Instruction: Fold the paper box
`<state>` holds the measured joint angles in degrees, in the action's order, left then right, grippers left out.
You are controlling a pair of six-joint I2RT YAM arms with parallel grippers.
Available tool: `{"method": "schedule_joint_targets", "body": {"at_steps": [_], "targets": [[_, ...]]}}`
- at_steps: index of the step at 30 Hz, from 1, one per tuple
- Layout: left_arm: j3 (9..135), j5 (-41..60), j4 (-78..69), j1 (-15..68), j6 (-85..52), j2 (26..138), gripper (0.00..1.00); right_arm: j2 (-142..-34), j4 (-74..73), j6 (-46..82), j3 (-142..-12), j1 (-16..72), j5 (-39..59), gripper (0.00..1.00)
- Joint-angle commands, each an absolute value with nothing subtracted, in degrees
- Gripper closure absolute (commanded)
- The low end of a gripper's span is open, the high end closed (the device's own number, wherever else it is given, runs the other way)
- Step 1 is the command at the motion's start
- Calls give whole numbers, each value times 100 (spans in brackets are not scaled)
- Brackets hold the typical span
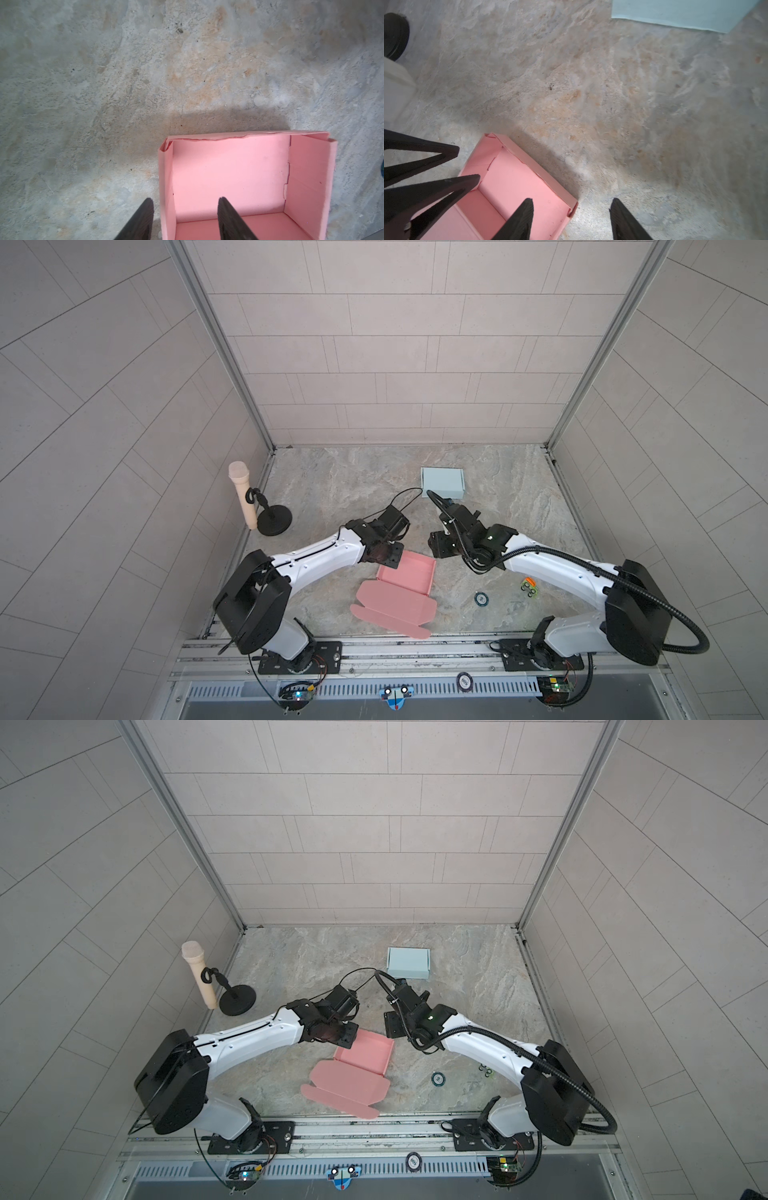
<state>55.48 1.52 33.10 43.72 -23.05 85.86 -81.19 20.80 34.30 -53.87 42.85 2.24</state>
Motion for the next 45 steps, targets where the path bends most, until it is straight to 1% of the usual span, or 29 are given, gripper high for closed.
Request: {"method": "schedule_joint_targets", "body": {"at_steps": [1,7,13,15,20,25,29,34,43,45], "targets": [[5459,238,3513,4284,-2307,8115,46,-8425,1931,3002,-5718,4388,581,38],[4850,738,3689,3832,-2424,7037,43,-9219,1978,2347,-6331,4547,1027,37],[4182,1305,3798,2928,-2399,5970,35,-10040,2489,1853,-6995,4570,880,36],[4022,1524,3762,2497,-2399,5716,33,-10256,2711,1708,-7214,4579,843,36],[4063,1597,3793,2227,-2319,5559,32,-10481,2980,1471,-7415,4605,885,36],[4276,1591,3759,2172,-2285,5627,33,-10761,3331,1304,-7656,4647,714,39],[4376,1549,3751,2121,-2286,5616,34,-10881,3390,1237,-7731,4658,755,40],[4374,1555,3781,1925,-2232,5530,34,-11090,3471,1191,-7822,4693,773,45],[4401,1642,3904,1601,-2120,5362,35,-11124,3526,1203,-7781,4711,487,65],[4420,1658,3925,1599,-2101,5383,35,-11056,3494,1223,-7731,4711,443,68]]}}
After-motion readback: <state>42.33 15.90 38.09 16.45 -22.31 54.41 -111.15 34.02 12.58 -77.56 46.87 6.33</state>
